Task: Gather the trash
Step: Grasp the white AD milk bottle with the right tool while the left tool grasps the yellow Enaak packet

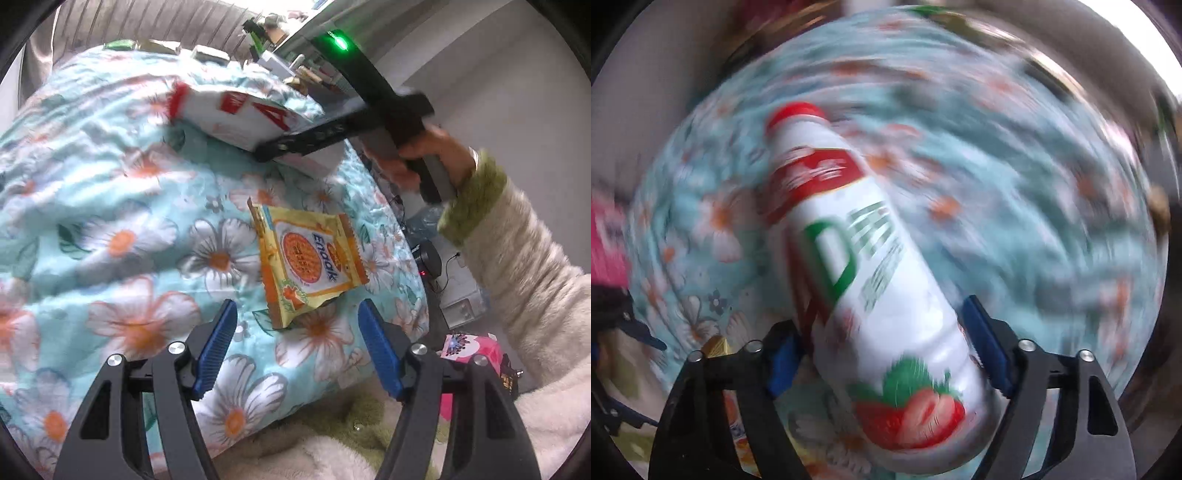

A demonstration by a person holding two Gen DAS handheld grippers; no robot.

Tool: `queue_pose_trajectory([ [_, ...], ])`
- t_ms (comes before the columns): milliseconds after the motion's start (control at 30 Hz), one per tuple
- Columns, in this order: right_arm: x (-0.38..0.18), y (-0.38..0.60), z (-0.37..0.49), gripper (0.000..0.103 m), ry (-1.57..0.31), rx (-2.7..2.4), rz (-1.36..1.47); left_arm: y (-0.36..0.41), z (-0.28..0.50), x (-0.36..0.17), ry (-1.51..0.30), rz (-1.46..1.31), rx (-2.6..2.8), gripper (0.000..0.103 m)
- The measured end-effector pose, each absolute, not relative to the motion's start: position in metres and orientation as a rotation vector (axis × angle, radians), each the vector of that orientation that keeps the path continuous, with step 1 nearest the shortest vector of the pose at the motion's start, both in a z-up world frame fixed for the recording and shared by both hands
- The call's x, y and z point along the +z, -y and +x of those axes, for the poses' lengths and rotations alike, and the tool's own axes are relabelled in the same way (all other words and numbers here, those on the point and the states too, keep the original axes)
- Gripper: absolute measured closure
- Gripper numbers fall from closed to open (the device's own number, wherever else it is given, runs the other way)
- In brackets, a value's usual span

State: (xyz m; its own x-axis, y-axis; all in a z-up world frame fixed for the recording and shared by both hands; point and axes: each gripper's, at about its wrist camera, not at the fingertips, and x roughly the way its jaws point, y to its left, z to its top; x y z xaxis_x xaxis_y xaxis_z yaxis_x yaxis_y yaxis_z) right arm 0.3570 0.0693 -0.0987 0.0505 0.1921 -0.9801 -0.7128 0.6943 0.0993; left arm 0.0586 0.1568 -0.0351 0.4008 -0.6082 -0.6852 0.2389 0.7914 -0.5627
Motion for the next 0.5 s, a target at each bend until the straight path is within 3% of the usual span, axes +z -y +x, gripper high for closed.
queue_pose_trajectory([
  [200, -0.103, 0.038, 0.336, 0.032, -1.458, 0.488, -0.049, -0.157, 0.056, -0.033, -1.045, -0.469, -0.745, 0.038],
  [500, -0.097, 0.112, 0.260, 0.035, -1.422, 0.396, 0.408, -0.143, 0.087, -0.072, -1.209, -0.667, -0.746, 0.038],
])
